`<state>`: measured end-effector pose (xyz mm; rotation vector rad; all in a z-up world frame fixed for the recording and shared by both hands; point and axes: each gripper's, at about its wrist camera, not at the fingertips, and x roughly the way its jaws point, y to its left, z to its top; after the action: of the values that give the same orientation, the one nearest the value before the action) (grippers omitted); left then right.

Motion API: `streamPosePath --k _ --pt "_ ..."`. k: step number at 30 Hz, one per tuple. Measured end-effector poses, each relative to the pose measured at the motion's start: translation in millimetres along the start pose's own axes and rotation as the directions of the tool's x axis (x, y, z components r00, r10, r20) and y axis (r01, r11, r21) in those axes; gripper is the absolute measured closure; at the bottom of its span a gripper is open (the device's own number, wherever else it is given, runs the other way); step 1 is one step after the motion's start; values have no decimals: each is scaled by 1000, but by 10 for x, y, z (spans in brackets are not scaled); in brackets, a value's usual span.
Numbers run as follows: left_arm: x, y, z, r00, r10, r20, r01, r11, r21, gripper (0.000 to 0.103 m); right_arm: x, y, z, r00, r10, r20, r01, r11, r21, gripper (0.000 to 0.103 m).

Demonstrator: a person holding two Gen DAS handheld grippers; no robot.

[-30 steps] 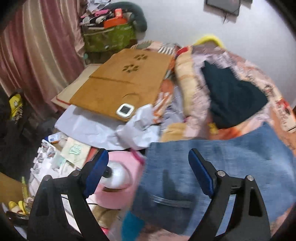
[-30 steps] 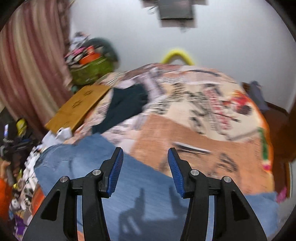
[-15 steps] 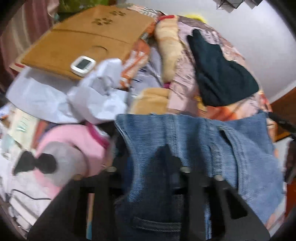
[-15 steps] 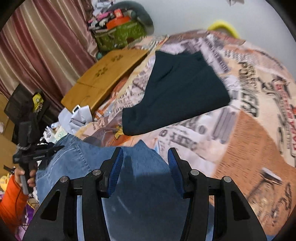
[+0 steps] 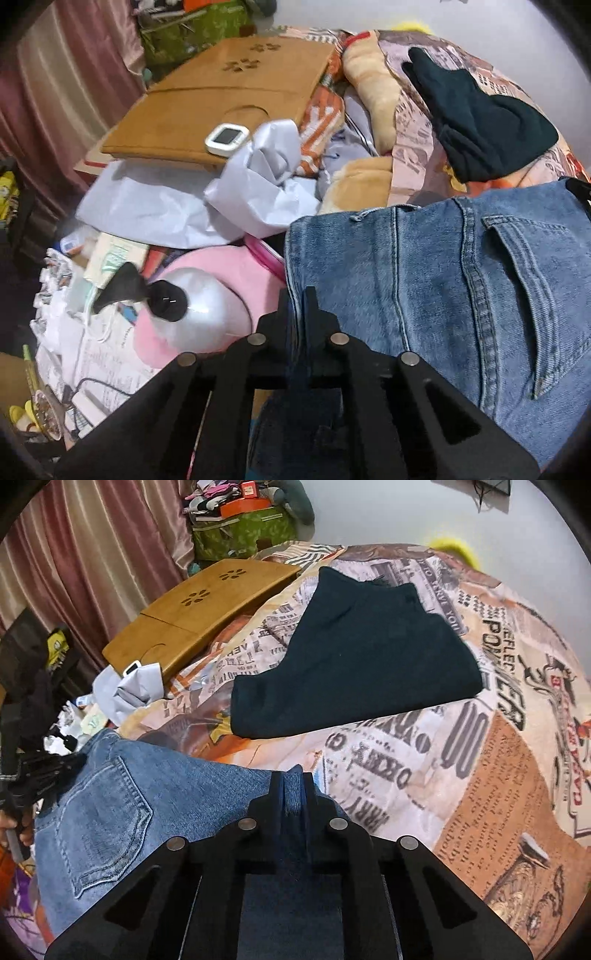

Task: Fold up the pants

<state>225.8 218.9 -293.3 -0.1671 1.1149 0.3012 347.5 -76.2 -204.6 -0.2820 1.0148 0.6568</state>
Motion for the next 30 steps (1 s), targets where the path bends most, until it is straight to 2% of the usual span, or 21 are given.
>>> streamPosePath --k 1,3,4,5,6,7,8,9,11,16,19,22,24,26,27,29,30 --pt "-48 -1 -3 1000 2 -3 -2 1000 4 92 -70 7 -19 1000 -14 8 14 1000 -2 95" --pt "-207 23 -39 1000 -21 -1 21 1000 5 80 -211 0 -77 1000 -19 18 19 1000 3 94" --pt "-268 27 -56 1000 -29 5 29 1000 0 62 -277 -5 -115 1000 -19 22 19 1000 4 91" --pt "-343 34 -84 999 -33 16 33 999 -6 39 -347 -12 -161 1000 -12 27 12 1000 6 88" --pt "-448 57 -137 999 -37 32 38 999 -22 28 -437 -21 -236 999 -4 35 3 1000 11 79" --pt "-502 74 -163 999 -34 39 35 999 -37 8 -491 -27 -293 999 -2 40 1 1000 18 70" --pt "-546 88 -194 999 -27 44 29 998 -54 0 -548 -26 -360 999 0 45 -1 1000 22 66" --pt "-602 111 -254 999 -24 48 28 996 -81 0 -600 -19 -436 999 6 45 -7 1000 23 62" --pt "-630 128 -327 998 -49 31 52 993 -106 0 -683 0 -592 999 19 33 -20 1000 24 61" --pt "-617 144 -539 985 -171 -29 162 966 -203 0 -808 117 -1037 1000 4 -3 -4 1000 -6 59" --pt "-593 143 -627 977 -206 -48 187 947 -262 0 -969 158 -1289 998 -28 50 27 1000 5 58" --pt "-524 168 -663 967 -246 -68 211 920 -329 1 -1092 148 -1448 999 -13 50 10 998 57 58" --pt "-496 174 -675 959 -274 -74 233 908 -348 11 -1136 140 -1555 999 -3 54 -2 996 86 57" --pt "-475 153 -684 946 -314 -76 266 890 -371 29 -1167 141 -1643 998 -8 62 3 996 88 56" --pt "-470 136 -682 945 -320 -72 271 885 -377 34 -1177 136 -1666 998 -7 66 1 996 87 55" --pt "-486 102 -678 945 -323 -61 278 885 -372 58 -1180 118 -1677 998 -2 63 -4 995 98 55" --pt "-509 55 -662 948 -315 -52 277 892 -356 64 -1181 122 -1672 998 -2 59 -4 995 97 55"
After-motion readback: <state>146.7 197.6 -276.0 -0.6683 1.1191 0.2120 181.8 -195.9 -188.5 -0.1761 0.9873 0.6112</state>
